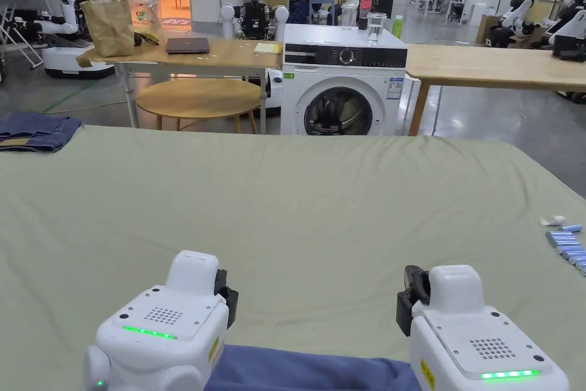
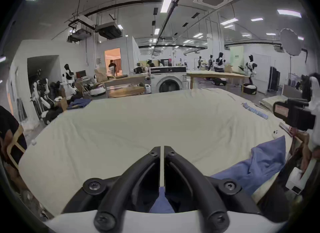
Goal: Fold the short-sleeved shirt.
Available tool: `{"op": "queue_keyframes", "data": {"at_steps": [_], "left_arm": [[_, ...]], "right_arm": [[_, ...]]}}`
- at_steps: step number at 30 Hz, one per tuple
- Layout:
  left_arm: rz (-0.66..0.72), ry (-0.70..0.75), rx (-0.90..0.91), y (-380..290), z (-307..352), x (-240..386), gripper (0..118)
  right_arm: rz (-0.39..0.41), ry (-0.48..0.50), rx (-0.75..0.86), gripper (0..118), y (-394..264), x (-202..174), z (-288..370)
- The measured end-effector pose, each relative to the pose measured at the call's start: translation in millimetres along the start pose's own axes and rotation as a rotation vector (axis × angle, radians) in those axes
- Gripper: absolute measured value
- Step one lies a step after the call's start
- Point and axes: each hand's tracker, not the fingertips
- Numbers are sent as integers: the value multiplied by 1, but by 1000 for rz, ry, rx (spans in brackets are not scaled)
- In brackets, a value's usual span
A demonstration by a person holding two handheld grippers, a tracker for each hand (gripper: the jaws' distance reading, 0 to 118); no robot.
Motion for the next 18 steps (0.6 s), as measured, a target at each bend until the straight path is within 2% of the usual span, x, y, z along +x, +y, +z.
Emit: {"op": "queue_keyframes", "data": {"at_steps": [2,6,7,8,9,10,13,15,18], "left_arm": [[38,-9,-10,-6,4,-19,0],[284,-53,-66,-31,19,-92,0],[362,-91,-73,-40,26,-114,14],[442,-147,-78,-50,31,-133,66],[506,-192,-102,-63,32,-152,107],[583,-200,-97,-79,38,-167,118],[676,-174,-207,-114,33,-213,117],[775,-188,-243,-132,46,-207,117],[1083,-370,-344,-177,28,-206,117]], "right_arm": [[26,-9,1,0,3,3,2],[13,8,-20,0,0,4,4],[15,8,-20,0,-4,2,5],[14,12,-21,0,-7,1,5],[9,23,-31,0,-11,-1,5],[6,27,-43,0,-11,-1,6],[6,32,-66,0,-22,-8,4],[-5,41,-79,0,-22,-12,5],[-7,46,-86,0,-21,-17,7]]}}
